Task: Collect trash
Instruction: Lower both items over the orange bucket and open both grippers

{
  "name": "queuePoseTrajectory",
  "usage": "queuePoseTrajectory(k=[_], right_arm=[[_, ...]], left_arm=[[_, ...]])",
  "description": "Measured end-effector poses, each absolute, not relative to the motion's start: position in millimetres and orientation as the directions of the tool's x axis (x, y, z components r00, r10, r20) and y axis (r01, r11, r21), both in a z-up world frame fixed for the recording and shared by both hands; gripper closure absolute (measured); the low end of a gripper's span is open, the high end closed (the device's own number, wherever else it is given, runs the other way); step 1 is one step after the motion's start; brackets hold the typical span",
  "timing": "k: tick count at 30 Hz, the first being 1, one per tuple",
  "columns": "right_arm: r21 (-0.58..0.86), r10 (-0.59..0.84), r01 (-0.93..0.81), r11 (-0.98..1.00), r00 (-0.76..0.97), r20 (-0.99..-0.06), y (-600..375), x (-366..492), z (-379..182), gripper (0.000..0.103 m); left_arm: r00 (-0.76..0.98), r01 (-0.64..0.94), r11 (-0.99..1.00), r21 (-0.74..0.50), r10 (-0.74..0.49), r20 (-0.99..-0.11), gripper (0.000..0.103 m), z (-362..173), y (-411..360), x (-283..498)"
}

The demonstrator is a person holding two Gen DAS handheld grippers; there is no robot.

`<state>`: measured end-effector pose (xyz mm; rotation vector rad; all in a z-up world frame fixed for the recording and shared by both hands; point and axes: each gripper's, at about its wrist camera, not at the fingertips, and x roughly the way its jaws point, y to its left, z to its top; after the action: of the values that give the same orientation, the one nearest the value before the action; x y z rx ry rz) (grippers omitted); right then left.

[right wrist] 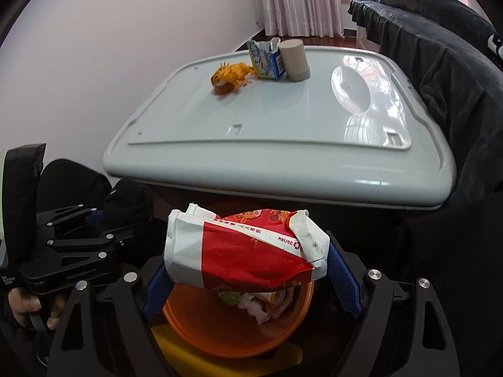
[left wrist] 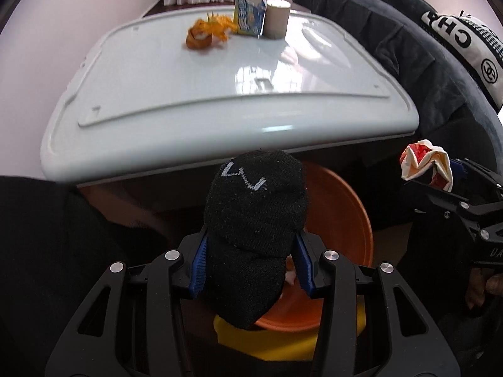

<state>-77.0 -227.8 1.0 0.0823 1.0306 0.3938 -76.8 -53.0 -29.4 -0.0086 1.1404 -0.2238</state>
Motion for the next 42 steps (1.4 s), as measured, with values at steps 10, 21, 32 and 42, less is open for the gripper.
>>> queuePoseTrajectory(k=[10, 21, 32, 42], right_arm=[[0.269, 0.35, -0.253, 0.929, 0.377, -0.858, -226, -65, -27, 0.02], [0.265, 0.344, -0.256, 0.93, 0.348, -0.872, -221, -62, -33, 0.018], [0.286, 0.354, -0.228, 0.931, 0.369, -0.859, -228, -62, -28, 0.015], [0.289, 0.357, -0.228, 0.93, 0.365, -0.86, -230, -62, -28, 0.014]], left_arm=[[0.249, 0.153, 0.982, -0.113, -0.149, -0.957, 0.059, -70, -56, -63], [0.239, 0.164, 0.983, -0.088, -0.126, -0.963, 0.053, -75, -63, -62], [0.26, 0.152, 0.985, -0.076, -0.114, -0.959, 0.032, -68, -66, -58], [0.256, 0.14, 0.986, -0.085, -0.119, -0.959, 0.032, -69, -57, -60]])
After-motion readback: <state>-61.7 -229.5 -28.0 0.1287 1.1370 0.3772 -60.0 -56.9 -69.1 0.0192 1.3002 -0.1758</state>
